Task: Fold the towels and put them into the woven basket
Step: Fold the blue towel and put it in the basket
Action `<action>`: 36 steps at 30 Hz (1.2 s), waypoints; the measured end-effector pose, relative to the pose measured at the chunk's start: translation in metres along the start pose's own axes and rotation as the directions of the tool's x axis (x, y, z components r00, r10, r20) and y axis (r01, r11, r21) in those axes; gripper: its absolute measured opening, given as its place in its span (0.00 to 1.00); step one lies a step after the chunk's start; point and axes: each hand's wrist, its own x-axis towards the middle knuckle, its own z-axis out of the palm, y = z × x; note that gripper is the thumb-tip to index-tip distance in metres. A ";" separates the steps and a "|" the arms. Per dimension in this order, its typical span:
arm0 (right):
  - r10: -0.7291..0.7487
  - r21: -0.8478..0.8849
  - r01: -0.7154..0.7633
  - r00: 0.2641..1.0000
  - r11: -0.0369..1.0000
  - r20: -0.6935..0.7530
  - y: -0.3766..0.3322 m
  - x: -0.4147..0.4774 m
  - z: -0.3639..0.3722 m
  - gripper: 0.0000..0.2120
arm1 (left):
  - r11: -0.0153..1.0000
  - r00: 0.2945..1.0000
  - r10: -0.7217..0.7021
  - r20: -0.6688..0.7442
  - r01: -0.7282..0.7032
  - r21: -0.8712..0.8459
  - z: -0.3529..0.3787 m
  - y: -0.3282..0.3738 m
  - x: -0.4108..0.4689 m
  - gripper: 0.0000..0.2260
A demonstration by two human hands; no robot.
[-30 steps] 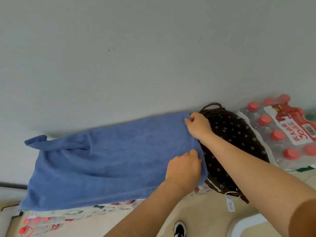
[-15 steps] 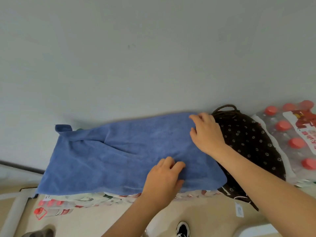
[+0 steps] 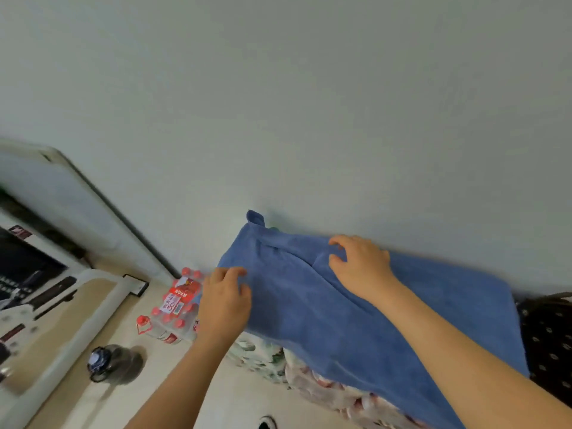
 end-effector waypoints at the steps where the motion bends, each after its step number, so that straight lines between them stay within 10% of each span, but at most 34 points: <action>1: -0.010 0.009 0.010 0.999 1.000 0.031 -0.018 0.009 0.005 0.18 | 0.998 0.999 -0.052 -0.005 0.052 0.035 -0.002 -0.013 0.004 0.15; 7: -0.044 0.117 0.018 0.974 0.993 0.223 -0.105 0.060 0.046 0.19 | 0.892 0.890 -0.385 0.245 0.427 -0.149 0.001 -0.067 0.023 0.26; 12: 0.041 0.133 -0.069 0.979 0.989 0.202 -0.126 0.103 0.081 0.17 | 0.850 0.909 -0.345 0.235 0.409 -0.331 -0.007 -0.078 0.022 0.13; 21: -0.026 0.379 0.017 0.999 0.925 0.020 -0.126 0.137 0.090 0.10 | 0.163 0.810 -0.336 0.481 0.553 -0.817 -0.041 -0.102 -0.014 0.14; 28: -0.240 0.051 0.245 0.967 0.968 -0.090 -0.127 0.144 0.101 0.15 | 0.145 0.770 -0.231 0.594 0.631 -0.762 -0.041 -0.121 -0.014 0.29; 32: -0.474 -0.151 0.454 0.871 0.878 -0.133 -0.124 0.131 0.117 0.08 | 0.420 0.839 -0.313 0.446 0.543 -0.727 -0.035 -0.119 -0.003 0.17; 36: -0.378 -0.215 0.407 0.911 0.888 0.165 -0.120 0.122 0.114 0.20 | 0.638 0.912 -0.319 0.260 0.409 -0.652 -0.034 -0.124 0.005 0.18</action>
